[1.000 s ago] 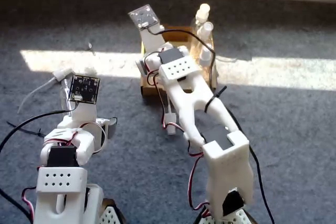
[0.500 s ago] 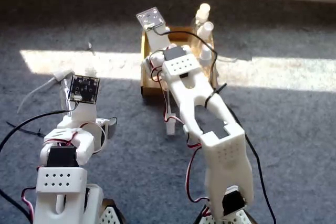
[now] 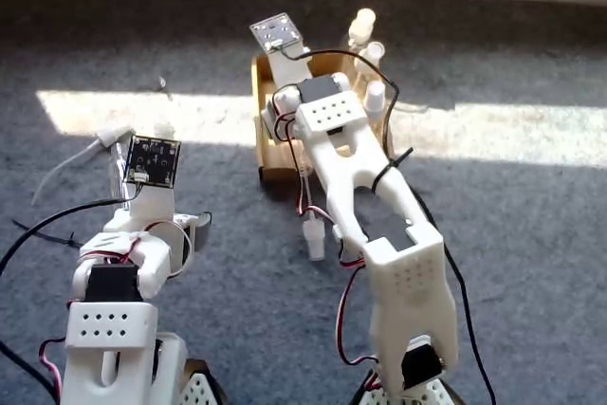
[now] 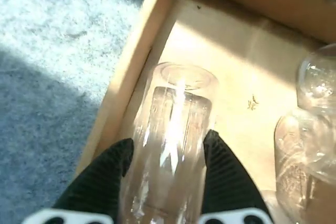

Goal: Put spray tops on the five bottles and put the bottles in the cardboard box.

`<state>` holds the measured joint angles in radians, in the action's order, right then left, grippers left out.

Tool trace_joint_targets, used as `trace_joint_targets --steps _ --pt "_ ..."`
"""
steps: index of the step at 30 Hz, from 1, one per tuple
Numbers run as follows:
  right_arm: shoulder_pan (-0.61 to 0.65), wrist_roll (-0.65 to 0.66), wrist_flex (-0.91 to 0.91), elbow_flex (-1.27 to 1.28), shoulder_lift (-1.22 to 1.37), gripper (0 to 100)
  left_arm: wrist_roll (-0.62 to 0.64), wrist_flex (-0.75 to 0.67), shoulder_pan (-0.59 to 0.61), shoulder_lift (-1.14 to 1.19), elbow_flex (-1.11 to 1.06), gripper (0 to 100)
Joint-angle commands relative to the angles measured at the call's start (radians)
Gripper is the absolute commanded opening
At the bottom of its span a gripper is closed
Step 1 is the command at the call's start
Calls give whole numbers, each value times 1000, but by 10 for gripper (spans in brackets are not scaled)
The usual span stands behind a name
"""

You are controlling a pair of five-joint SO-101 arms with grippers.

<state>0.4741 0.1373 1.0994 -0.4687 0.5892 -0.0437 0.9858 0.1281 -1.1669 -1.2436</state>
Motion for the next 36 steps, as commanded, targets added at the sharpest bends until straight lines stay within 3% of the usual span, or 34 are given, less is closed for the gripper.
trace_joint_targets --steps 1,6,13,20,28,36 --pt "-4 -9 22 -44 -24 70 -8 -15 -13 -10 7 235" --pt "-1 -9 22 -44 -24 171 -8 -15 -13 -10 7 235" --pt "-1 -9 56 -39 -19 173 -8 -15 -12 -10 7 235" --pt "-5 -6 94 -51 -8 1 -8 -15 -12 -10 7 235" --pt "36 -9 101 -51 -255 5 -8 -15 -12 -10 7 235" --pt "35 -5 326 -51 -490 5 -8 -15 -12 -10 7 235"
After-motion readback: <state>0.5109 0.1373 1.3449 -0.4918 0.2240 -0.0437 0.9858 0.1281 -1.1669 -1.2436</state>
